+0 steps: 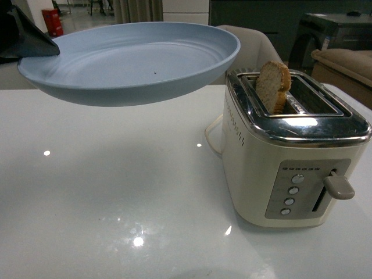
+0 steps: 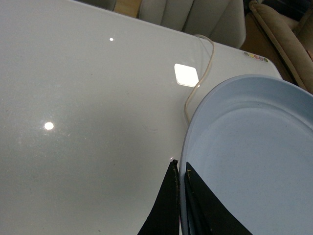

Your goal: Left arm holds plate, right arm toasts bread

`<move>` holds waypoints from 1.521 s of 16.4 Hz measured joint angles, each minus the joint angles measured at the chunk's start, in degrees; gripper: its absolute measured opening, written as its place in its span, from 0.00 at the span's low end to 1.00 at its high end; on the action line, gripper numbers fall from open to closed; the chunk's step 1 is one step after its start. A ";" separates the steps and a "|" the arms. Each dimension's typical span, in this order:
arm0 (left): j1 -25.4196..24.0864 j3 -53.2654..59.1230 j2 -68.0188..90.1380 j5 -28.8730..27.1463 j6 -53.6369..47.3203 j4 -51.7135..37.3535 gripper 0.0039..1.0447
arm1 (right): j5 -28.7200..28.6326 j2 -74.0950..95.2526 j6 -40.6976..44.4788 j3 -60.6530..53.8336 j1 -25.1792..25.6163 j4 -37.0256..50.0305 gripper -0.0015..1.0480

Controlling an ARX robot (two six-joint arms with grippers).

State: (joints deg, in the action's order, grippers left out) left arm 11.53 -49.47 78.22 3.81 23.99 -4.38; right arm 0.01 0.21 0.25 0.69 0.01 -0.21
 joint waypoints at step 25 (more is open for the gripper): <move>-5.35 2.51 13.64 -8.94 -0.44 -16.26 0.02 | 0.00 0.00 -0.02 0.00 0.00 0.00 0.94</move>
State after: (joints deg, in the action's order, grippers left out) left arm 6.17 -46.96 91.85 -5.13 23.55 -20.64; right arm 0.01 0.21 0.23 0.69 0.01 -0.21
